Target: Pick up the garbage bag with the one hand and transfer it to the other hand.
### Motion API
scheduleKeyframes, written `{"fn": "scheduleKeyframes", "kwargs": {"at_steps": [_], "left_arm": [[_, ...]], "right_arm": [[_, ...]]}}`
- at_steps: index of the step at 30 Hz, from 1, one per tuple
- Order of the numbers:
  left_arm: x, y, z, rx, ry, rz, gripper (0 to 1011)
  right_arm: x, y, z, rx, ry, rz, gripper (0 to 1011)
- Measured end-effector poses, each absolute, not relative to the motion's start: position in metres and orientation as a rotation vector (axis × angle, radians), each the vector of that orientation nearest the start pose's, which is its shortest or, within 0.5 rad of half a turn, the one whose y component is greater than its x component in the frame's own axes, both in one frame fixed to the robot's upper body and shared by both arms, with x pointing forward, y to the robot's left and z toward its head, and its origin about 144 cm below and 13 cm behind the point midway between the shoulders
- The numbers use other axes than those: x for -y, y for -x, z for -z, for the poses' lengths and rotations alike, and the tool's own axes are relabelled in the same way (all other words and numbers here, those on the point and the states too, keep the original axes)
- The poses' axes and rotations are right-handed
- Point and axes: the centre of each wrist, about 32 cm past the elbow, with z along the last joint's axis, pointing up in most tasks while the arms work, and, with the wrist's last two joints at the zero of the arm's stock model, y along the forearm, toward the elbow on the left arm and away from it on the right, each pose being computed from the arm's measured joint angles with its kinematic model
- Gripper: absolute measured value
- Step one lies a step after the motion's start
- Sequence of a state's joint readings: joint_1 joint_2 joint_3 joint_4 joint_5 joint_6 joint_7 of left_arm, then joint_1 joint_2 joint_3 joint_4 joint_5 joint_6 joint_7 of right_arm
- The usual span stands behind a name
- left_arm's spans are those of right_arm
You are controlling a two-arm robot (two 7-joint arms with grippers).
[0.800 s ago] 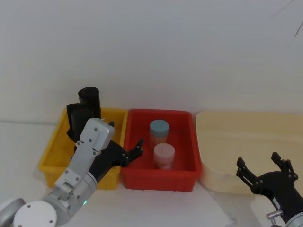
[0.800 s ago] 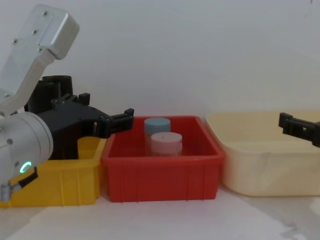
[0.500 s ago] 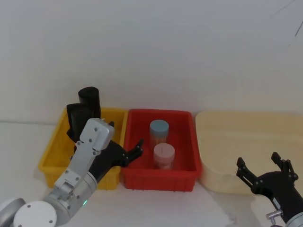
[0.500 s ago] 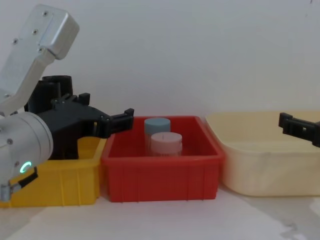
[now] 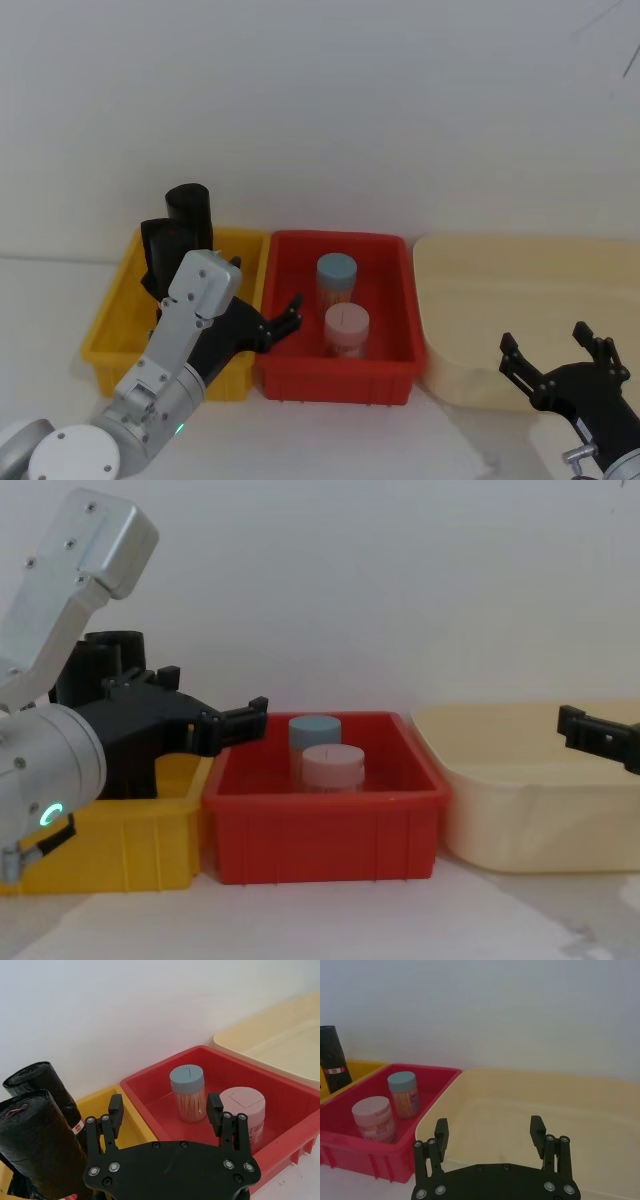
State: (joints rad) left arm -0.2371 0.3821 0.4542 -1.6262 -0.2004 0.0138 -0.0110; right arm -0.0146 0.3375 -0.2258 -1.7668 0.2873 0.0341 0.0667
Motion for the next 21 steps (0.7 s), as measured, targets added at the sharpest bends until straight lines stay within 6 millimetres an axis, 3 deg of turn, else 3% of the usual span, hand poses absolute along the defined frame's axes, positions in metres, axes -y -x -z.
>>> {"fn": "scheduleKeyframes", "kwargs": {"at_steps": [21], "left_arm": [[-0.1984,-0.492,-1.2044,0.268,-0.061,-1.124,1001]], "right_arm": [[0.239,-0.4418,-1.1904,0.071,-0.023,1.223,1004]]}}
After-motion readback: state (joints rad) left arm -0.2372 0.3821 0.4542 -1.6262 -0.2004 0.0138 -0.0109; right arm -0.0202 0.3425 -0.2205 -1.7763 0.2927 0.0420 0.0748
